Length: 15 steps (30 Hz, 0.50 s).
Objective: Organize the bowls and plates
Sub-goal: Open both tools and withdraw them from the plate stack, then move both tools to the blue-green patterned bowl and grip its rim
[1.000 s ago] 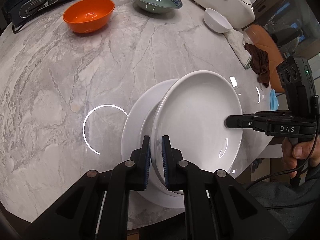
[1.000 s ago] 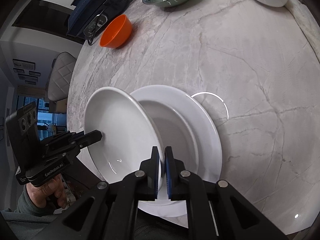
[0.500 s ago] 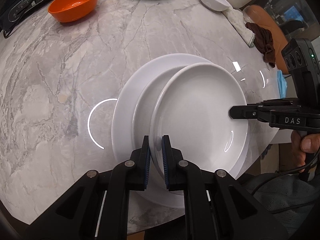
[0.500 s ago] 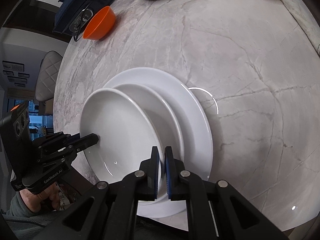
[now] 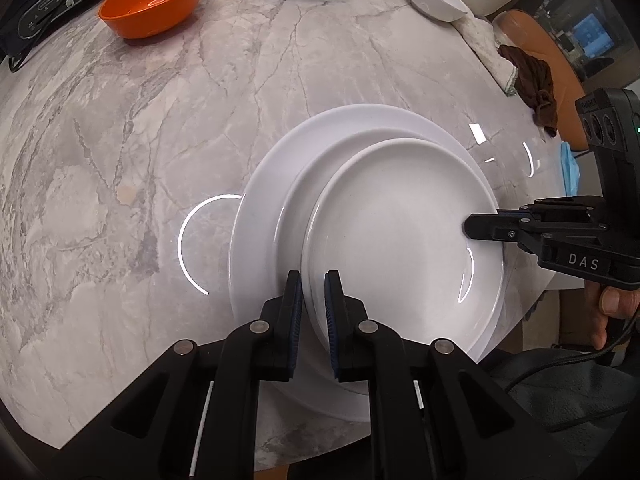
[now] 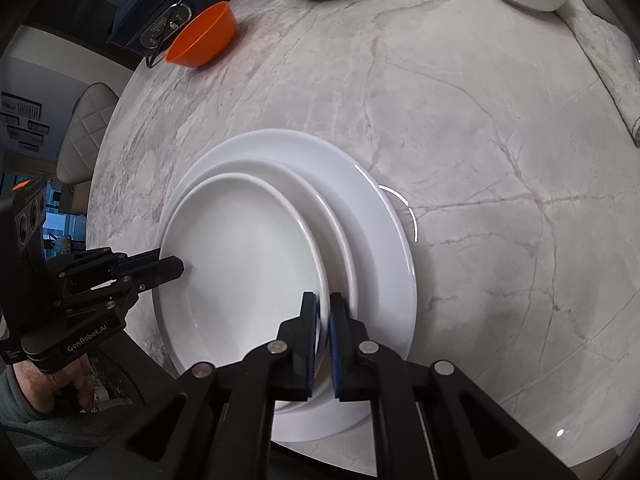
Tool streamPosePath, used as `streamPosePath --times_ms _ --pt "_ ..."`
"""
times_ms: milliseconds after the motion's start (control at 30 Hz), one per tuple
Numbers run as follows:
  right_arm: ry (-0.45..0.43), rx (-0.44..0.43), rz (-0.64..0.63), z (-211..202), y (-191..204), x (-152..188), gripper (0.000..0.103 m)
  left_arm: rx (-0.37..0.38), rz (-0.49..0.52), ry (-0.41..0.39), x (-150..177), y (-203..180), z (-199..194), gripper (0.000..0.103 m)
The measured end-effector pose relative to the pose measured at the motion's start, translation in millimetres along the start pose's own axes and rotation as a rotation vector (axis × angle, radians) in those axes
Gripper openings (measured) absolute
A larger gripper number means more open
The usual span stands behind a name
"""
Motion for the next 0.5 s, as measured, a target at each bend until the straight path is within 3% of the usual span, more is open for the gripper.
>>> streamPosePath --times_ms 133,167,233,267,300,367,500 --pt "0.002 0.006 -0.02 0.3 4.6 1.8 0.013 0.014 -0.016 -0.02 -0.7 2.7 -7.7 0.014" --pt "-0.001 -0.001 -0.018 0.1 6.1 2.4 0.019 0.028 -0.025 -0.032 -1.5 4.2 -12.5 0.02" --pt "-0.011 -0.025 -0.019 -2.3 10.1 2.3 0.033 0.044 -0.039 -0.069 -4.8 6.5 -23.5 0.046" --pt "-0.02 -0.041 -0.025 -4.0 13.9 1.9 0.045 0.037 -0.045 -0.086 -7.1 9.7 -28.8 0.087" --pt "-0.031 -0.051 -0.034 -6.4 17.9 1.3 0.051 0.045 -0.058 -0.107 -9.1 13.4 -34.7 0.102" --pt "-0.062 -0.06 -0.059 -12.9 25.3 -0.7 0.067 0.06 -0.102 -0.14 -13.7 26.7 -44.9 0.102" --pt "-0.123 -0.058 -0.048 -29.5 24.6 -8.5 0.075 0.072 -0.204 -0.179 -22.1 58.6 -60.1 0.102"
Point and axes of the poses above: each gripper's, at about its wrist camera, not at the fingertips, and z roughly the way its jaws point, y to its left, x to its underside, the point moved 7 cm from there along z, roughly the way its jaws point, and after that the axes turned 12 degrees about -x, right-handed, at the moved point
